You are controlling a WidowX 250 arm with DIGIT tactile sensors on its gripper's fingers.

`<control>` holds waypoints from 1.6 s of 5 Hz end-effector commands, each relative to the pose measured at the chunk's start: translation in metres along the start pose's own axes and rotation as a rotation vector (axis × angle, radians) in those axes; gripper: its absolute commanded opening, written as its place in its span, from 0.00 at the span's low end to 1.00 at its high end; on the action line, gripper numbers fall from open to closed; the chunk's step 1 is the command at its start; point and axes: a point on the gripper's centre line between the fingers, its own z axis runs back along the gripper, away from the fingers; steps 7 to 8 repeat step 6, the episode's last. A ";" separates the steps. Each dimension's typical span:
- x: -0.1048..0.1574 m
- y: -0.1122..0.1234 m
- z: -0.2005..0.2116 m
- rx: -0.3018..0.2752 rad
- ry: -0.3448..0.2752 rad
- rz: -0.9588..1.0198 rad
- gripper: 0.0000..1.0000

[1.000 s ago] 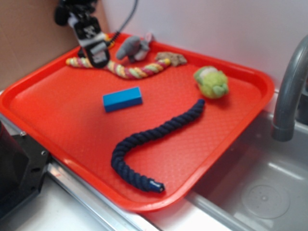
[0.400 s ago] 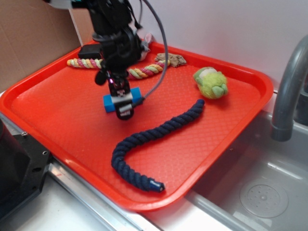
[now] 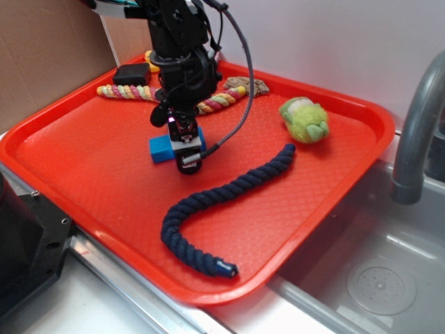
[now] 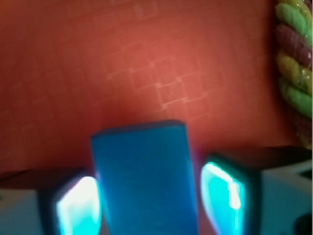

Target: Grab the blue block.

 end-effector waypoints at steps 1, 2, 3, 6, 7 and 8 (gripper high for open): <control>-0.040 0.012 0.082 -0.002 -0.087 0.162 0.00; -0.062 0.016 0.123 -0.009 -0.101 0.258 0.00; -0.091 0.020 0.163 -0.060 -0.148 0.422 0.00; -0.084 0.022 0.179 0.022 -0.186 0.585 0.00; -0.084 0.022 0.179 0.022 -0.186 0.585 0.00; -0.084 0.022 0.179 0.022 -0.186 0.585 0.00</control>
